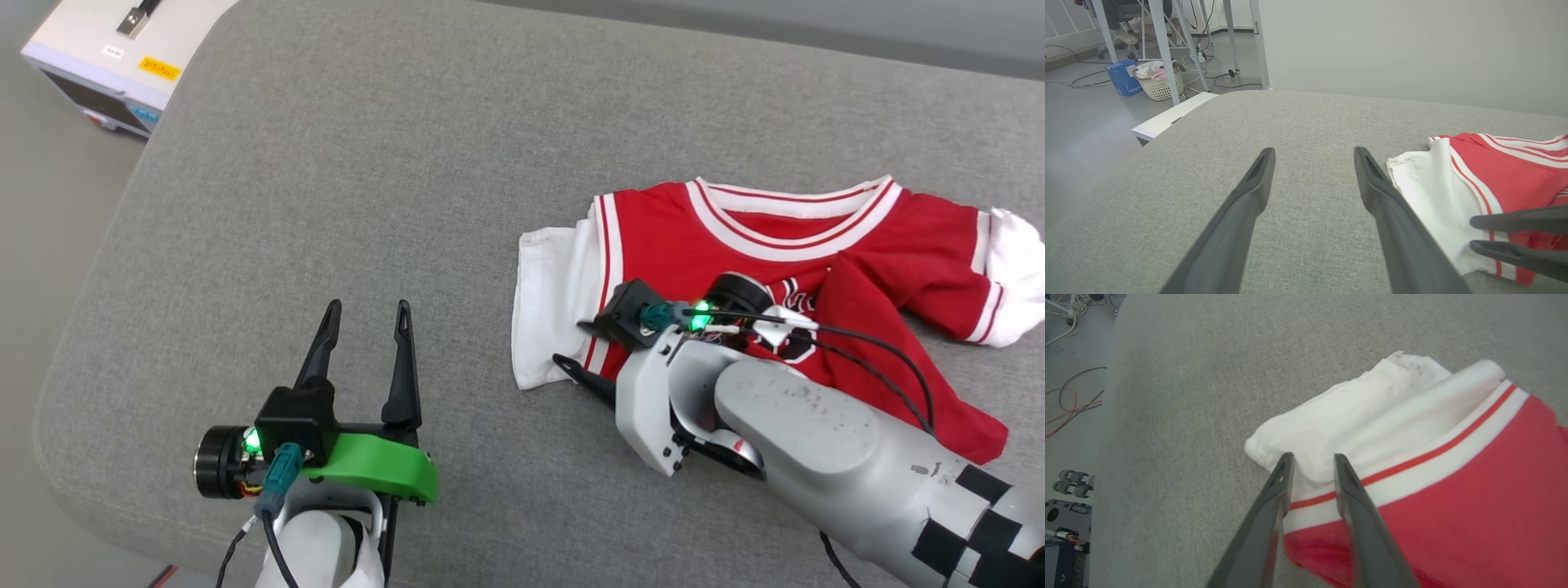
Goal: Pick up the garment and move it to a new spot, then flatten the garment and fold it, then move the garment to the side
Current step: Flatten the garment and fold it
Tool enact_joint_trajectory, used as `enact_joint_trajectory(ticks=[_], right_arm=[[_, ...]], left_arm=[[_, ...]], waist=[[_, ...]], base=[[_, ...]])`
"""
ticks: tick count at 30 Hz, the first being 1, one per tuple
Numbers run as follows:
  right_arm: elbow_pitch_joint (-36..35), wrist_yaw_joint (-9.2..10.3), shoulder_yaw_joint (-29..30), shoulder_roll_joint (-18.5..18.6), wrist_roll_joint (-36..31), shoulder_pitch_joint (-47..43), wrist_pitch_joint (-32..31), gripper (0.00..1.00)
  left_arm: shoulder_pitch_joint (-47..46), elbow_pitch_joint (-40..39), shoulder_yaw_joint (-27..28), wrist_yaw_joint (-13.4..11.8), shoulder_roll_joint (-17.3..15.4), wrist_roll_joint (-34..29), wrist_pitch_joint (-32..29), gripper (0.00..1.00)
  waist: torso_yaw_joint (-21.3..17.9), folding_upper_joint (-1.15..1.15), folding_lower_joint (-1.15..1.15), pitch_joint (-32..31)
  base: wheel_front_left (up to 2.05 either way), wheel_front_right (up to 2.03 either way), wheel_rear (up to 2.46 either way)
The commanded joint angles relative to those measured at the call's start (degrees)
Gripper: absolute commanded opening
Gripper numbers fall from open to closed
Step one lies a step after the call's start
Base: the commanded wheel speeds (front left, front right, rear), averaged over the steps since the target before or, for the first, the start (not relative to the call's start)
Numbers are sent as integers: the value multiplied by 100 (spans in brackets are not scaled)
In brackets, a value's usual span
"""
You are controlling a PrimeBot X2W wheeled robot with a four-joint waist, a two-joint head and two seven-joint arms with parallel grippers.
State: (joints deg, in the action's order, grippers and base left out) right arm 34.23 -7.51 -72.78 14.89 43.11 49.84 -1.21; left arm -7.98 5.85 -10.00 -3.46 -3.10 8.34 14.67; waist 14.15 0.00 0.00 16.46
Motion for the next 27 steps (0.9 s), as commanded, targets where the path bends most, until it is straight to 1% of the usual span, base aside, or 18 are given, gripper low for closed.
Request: enact_joint_trajectory(ticks=[1, 5, 9, 12, 17, 20, 23, 26, 27], right_arm=[[-50, 2, 45, 64, -31, -47, 190, 100], [-209, 2, 524, 265, -79, -202, 845, 100], [-363, 2, 1340, 550, -274, -533, 1319, 100], [-539, 2, 2195, 777, -560, -840, 1486, 100], [-993, 2, 3648, 1128, -1135, -1338, 1547, 100], [-1334, 2, 4443, 1410, -1440, -1546, 1296, 100], [-1718, 2, 5041, 1694, -1555, -1641, 792, 100], [-2014, 2, 5338, 1977, -1534, -1643, 113, 100], [-2065, 2, 5404, 2081, -1490, -1642, -238, 100]], left_arm=[[0, -3, 42, 18, 23, -80, 33, 100], [95, -59, 120, 43, 23, -175, 33, 100], [214, -121, 231, 76, 23, -268, 33, 100], [301, -177, 297, 100, 23, -326, 33, 100], [402, -280, 372, 134, 23, -404, 33, 100], [418, -344, 394, 167, 23, -455, 33, 100], [404, -396, 424, 186, 23, -482, 33, 100], [375, -436, 434, 199, 23, -490, 33, 100], [364, -451, 434, 201, 23, -490, 33, 100]], waist=[[-102, 0, 0, -138], [-209, 0, 0, -325], [-327, 0, 0, -488], [-414, 0, 0, -576], [-523, 0, 0, -647], [-558, 0, 0, -640], [-578, 0, 0, -595], [-575, 0, 0, -535], [-573, 0, 0, -509]], base=[[0, 0, 0], [0, 0, 0], [0, 0, 0], [0, 0, 0], [0, 0, 0], [0, 0, 0], [0, 0, 0], [0, 0, 0], [0, 0, 0]])
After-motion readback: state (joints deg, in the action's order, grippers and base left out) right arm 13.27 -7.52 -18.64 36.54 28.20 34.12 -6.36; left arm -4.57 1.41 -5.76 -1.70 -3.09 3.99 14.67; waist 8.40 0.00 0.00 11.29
